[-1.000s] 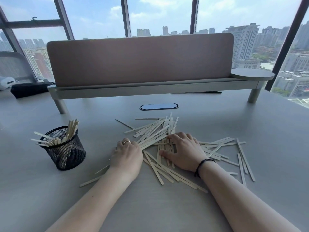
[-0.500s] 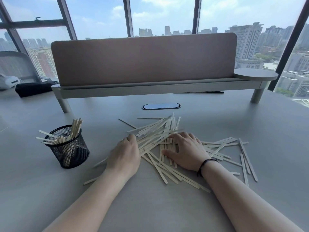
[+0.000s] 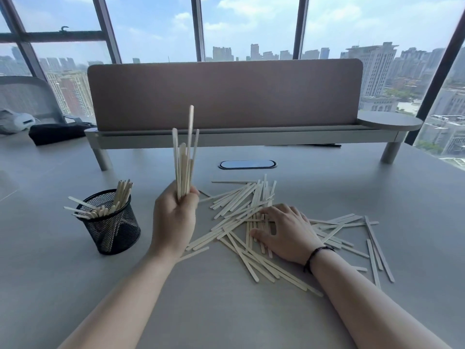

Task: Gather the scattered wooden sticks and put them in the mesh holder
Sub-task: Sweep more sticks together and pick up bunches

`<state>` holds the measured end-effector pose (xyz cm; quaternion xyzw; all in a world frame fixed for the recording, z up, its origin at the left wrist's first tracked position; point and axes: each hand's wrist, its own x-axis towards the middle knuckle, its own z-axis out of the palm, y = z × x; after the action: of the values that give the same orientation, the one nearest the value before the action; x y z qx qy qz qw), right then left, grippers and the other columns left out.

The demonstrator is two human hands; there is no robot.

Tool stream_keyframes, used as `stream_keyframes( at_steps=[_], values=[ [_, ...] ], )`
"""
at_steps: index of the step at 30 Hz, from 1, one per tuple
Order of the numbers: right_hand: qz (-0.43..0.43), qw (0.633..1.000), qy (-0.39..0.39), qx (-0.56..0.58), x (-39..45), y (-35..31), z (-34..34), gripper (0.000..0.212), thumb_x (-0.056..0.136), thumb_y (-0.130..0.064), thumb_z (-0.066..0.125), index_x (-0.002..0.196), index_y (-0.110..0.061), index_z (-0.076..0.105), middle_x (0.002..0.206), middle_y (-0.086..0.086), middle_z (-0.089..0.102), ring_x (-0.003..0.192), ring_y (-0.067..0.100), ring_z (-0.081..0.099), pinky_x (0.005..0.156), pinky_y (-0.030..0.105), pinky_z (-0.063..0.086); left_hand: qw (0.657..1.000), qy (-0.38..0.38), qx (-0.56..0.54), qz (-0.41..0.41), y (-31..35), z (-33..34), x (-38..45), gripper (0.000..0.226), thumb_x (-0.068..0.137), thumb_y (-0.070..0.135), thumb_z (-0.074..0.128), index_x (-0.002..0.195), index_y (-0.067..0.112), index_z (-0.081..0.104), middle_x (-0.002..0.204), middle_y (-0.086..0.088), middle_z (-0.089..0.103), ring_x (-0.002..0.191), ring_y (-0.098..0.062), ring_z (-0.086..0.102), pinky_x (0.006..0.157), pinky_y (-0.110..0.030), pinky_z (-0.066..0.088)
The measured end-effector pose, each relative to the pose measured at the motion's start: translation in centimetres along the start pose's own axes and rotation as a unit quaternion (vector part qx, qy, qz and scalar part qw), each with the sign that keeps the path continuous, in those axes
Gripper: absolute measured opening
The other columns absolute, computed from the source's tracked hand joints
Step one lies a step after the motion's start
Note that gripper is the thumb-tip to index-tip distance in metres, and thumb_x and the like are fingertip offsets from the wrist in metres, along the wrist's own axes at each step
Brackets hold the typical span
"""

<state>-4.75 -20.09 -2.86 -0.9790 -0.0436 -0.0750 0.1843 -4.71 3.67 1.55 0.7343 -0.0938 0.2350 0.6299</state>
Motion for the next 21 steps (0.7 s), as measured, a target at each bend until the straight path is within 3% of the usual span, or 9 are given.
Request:
stream_keyframes(
  at_steps=[2, 5, 9, 12, 15, 17, 21],
  values=[
    [-0.011, 1.0, 0.009, -0.002, 0.1, -0.2, -0.1, 0.068, 0.083, -0.074, 0.051, 0.14, -0.04, 0.043, 0.143, -0.007, 0.048, 0.134, 0.019, 0.039, 0.112, 0.037, 0.03, 0.995, 0.006, -0.084, -0.061, 0.0, -0.3, 0.3, 0.013, 0.078, 0.011, 0.055, 0.067, 0.019, 0.055, 0.05, 0.003, 0.034, 0.045, -0.017, 0.025, 0.045, -0.027, 0.023],
    [-0.044, 0.998, 0.034, -0.015, 0.9, -0.9, -0.3, 0.072, 0.082, -0.077, 0.048, 0.143, -0.038, 0.039, 0.146, -0.008, 0.044, 0.135, 0.019, 0.037, 0.113, 0.039, 0.031, 0.988, -0.009, -0.123, -0.097, -0.4, -0.5, 0.2, 0.013, 0.08, 0.018, 0.064, 0.071, 0.013, 0.056, 0.048, 0.003, 0.031, 0.041, -0.015, 0.022, 0.043, -0.023, 0.022],
    [-0.103, 0.994, 0.004, -0.029, 3.7, -2.5, 0.0, 0.084, 0.079, -0.084, 0.042, 0.146, -0.035, 0.039, 0.151, -0.007, 0.041, 0.141, 0.018, 0.033, 0.118, 0.038, 0.024, 0.984, -0.015, -0.131, -0.122, -1.9, -0.4, 0.1, 0.054, 0.089, 0.027, 0.073, 0.058, 0.018, 0.03, 0.047, 0.001, 0.025, 0.041, -0.015, 0.018, 0.044, -0.027, 0.016],
    [-0.12, 0.99, -0.059, -0.044, 6.7, -3.4, 0.9, 0.094, 0.074, -0.089, 0.038, 0.15, -0.035, 0.034, 0.159, -0.008, 0.033, 0.149, 0.015, 0.022, 0.123, 0.043, 0.013, 0.989, -0.015, -0.111, -0.099, -2.3, -0.2, 0.0, 0.063, 0.092, 0.033, 0.071, 0.055, 0.016, 0.023, 0.048, -0.005, 0.024, 0.044, -0.016, 0.019, 0.045, -0.034, 0.015],
    [-0.099, 0.987, -0.113, -0.058, 8.9, -3.6, 1.2, 0.101, 0.072, -0.091, 0.04, 0.154, -0.033, 0.028, 0.163, -0.008, 0.025, 0.152, 0.012, 0.013, 0.125, 0.046, 0.004, 0.991, 0.007, -0.103, -0.083, -2.6, -0.2, -0.1, 0.065, 0.089, 0.037, 0.071, 0.05, 0.002, 0.035, 0.048, -0.014, 0.036, 0.044, -0.024, 0.035, 0.047, -0.038, 0.03],
    [-0.085, 0.988, -0.12, -0.051, 9.8, -3.3, 1.2, 0.105, 0.069, -0.091, 0.043, 0.154, -0.032, 0.027, 0.163, -0.007, 0.026, 0.152, 0.012, 0.015, 0.125, 0.046, 0.003, 0.993, 0.023, -0.081, -0.083, -2.9, -0.3, -0.1, 0.059, 0.084, 0.039, 0.071, 0.049, -0.002, 0.047, 0.048, -0.011, 0.048, 0.049, -0.024, 0.049, 0.057, -0.039, 0.045],
    [-0.078, 0.992, -0.085, -0.045, 9.9, -2.8, 1.5, 0.108, 0.062, -0.099, 0.035, 0.147, -0.033, 0.04, 0.154, -0.009, 0.042, 0.145, 0.015, 0.031, 0.122, 0.046, 0.014, 0.994, 0.035, -0.059, -0.085, -3.2, -0.2, 0.0, 0.055, 0.089, 0.034, 0.069, 0.05, 0.0, 0.049, 0.046, -0.008, 0.048, 0.049, -0.023, 0.05, 0.06, -0.051, 0.052]
  ],
)
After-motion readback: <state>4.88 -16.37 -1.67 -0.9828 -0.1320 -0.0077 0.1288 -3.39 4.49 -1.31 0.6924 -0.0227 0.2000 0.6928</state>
